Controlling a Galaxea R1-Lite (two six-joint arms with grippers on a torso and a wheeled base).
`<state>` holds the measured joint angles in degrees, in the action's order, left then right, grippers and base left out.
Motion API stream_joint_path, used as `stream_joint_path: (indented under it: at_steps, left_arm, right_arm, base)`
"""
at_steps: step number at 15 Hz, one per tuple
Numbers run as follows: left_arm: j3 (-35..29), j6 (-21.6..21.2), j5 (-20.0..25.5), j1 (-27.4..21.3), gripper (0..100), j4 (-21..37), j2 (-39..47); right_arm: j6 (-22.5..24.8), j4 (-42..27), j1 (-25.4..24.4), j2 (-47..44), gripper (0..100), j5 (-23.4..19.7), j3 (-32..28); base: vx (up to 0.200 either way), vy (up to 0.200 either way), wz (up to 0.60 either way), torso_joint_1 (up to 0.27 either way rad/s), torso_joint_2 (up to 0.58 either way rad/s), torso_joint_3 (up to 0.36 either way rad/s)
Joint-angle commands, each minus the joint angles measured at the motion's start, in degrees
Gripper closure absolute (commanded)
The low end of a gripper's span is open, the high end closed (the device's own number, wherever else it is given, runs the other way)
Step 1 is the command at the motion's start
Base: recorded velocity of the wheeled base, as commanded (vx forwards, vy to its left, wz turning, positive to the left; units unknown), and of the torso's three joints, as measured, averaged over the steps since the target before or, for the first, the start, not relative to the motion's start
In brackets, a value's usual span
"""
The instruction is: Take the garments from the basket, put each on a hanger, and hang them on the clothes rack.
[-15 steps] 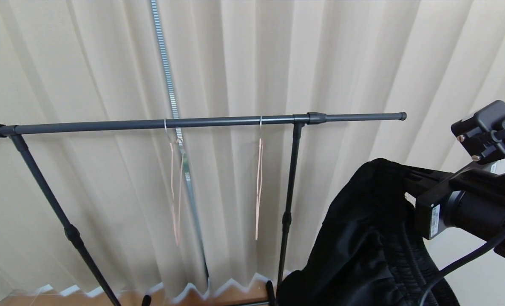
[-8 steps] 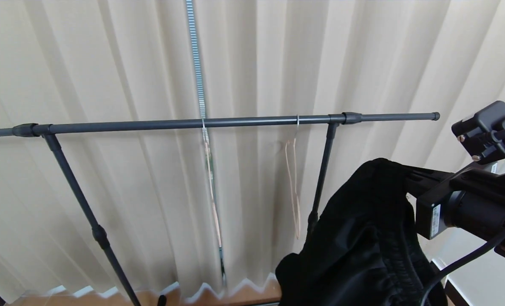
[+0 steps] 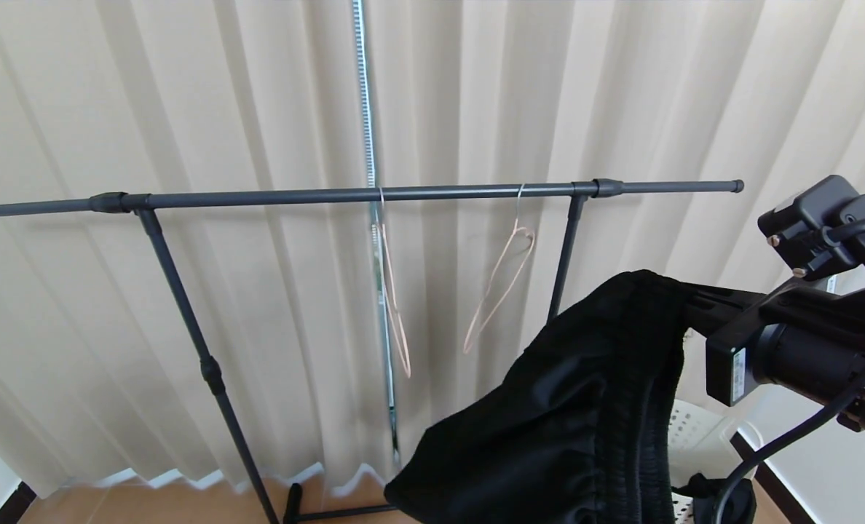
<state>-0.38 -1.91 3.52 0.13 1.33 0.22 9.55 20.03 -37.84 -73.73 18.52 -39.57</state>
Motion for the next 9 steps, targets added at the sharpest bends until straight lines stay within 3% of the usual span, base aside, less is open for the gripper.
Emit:
stream_joint_path:
  at_steps: [1, 6, 9]
  left_arm:
    - [0.0, 0.0, 0.0, 0.0, 0, 0.0, 0.0]
    - [0.1, 0.2, -0.1, 0.0, 0, 0.0, 0.0]
    - [0.0, 0.2, -0.2, 0.0, 0, 0.0, 0.0]
  right_arm:
    - [0.0, 0.0, 0.1, -0.2, 100, 0.0, 0.2]
    - [0.0, 0.0, 0.1, -0.7, 100, 0.1, 0.8]
    - [0.0, 0.0, 0.1, -0.9, 100, 0.1, 0.9]
  base:
    - [-0.200, 0.000, 0.00, 0.002, 0.00, 0.002]
    - [-0.200, 0.000, 0.00, 0.000, 0.00, 0.000]
    - [0.000, 0.000, 0.00, 0.000, 0.00, 0.000]
